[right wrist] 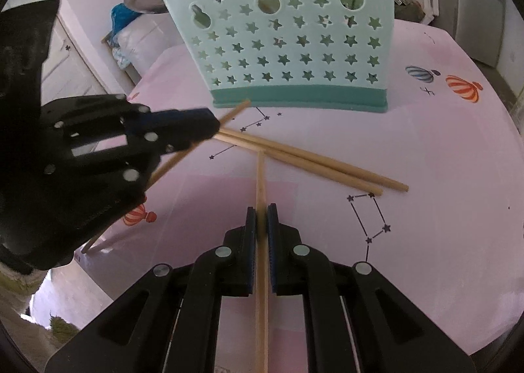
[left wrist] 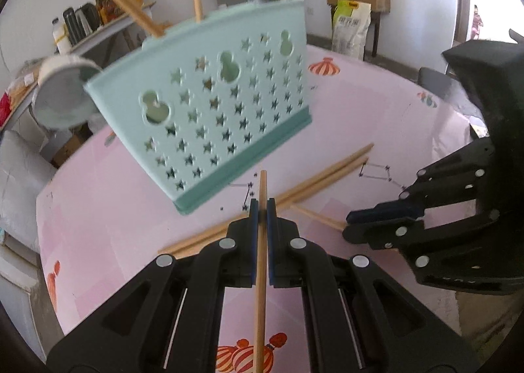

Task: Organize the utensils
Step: 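Lift the chopstick upright with the right gripper while the left holds its chopstick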

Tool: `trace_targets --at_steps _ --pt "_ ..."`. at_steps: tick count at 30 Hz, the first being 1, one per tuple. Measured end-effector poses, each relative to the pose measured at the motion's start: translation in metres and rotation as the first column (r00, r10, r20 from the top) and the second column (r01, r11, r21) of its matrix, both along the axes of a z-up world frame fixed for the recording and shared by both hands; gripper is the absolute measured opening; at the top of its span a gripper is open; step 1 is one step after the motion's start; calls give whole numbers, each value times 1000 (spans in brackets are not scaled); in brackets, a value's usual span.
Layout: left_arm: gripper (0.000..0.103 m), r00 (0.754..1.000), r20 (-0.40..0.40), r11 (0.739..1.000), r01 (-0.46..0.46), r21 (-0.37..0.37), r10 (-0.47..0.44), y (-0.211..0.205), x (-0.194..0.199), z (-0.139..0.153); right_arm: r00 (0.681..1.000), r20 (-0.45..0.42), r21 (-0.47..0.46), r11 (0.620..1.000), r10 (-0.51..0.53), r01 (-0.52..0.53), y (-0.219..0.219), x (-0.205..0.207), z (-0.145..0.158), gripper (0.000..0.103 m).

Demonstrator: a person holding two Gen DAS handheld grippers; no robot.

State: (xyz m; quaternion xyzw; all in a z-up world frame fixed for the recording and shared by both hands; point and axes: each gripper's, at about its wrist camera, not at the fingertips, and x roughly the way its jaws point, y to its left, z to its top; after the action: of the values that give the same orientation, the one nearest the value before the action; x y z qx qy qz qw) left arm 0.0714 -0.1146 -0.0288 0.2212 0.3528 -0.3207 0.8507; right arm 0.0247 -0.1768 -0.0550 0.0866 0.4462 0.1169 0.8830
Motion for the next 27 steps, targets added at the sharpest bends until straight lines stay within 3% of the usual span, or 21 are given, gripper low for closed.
trace_targets --at_steps 4,10,15,17,27 --pt "3 1000 -8 1000 -8 17 8 -2 1 -7 999 4 -21 999 -38 38 -6 -3 -1 7" --pt "3 1000 4 999 6 52 -6 -8 -8 -16 992 -30 26 992 -121 122 -35 -11 -1 7" --pt "3 1000 5 998 7 65 -7 -11 -10 -20 994 -39 47 994 -97 99 -39 -6 1 10" --pt "3 1000 4 998 7 68 -7 -11 -11 -20 995 -39 35 995 -90 91 -38 -4 0 20" --pt "3 1000 6 997 7 79 -7 -13 -11 -21 999 -14 -68 997 -38 37 -23 7 0 21"
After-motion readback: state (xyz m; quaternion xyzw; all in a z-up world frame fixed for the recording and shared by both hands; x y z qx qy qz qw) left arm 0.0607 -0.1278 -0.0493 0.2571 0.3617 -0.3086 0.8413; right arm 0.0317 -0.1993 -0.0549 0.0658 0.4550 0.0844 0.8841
